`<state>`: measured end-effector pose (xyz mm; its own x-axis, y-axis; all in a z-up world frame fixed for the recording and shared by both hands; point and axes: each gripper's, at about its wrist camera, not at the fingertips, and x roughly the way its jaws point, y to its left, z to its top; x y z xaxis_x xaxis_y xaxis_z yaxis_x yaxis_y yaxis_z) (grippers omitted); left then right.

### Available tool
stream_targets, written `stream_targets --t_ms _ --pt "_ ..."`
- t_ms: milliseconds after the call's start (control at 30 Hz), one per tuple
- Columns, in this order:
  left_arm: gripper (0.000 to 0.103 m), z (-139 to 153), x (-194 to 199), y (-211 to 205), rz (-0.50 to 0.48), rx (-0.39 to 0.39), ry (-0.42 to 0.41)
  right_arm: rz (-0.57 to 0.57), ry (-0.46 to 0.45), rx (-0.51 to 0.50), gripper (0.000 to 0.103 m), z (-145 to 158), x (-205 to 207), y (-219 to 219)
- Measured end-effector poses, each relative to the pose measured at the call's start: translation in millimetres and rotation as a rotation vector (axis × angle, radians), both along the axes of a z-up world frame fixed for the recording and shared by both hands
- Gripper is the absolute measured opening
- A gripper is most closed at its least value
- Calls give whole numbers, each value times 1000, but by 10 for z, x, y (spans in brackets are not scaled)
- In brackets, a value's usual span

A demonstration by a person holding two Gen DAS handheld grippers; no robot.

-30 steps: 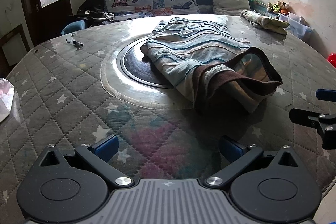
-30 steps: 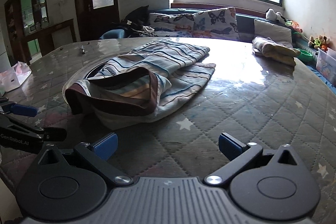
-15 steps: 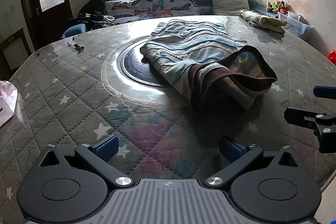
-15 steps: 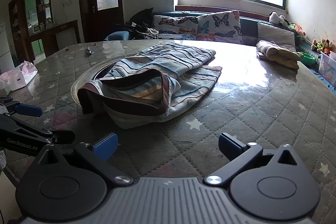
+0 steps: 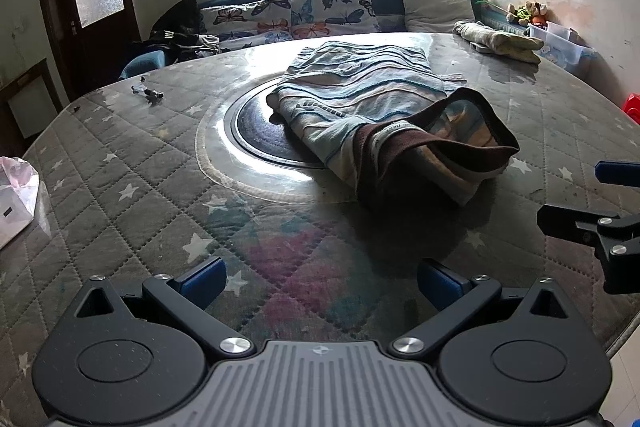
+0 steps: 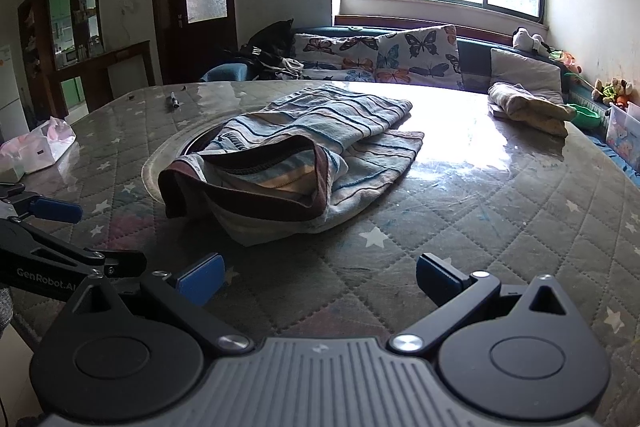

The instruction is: Fold clothes

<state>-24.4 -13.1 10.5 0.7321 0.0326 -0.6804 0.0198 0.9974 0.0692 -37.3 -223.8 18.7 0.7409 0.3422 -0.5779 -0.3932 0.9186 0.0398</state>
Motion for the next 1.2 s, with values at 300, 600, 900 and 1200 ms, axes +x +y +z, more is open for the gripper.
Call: stream_targets --t_ms 300,600,900,1200 --pt "103 8 -18 -4 0 3 -2 -2 -10 -4 103 9 -24 6" --pt "103 14 -28 -10 -1 3 -4 -1 -14 -7 103 5 -28 20" --pt "103 13 -4 -4 1 2 2 0 -12 -9 103 -10 -16 36" --pt "103 13 56 6 1 2 11 -2 -4 -10 103 -13 43 58"
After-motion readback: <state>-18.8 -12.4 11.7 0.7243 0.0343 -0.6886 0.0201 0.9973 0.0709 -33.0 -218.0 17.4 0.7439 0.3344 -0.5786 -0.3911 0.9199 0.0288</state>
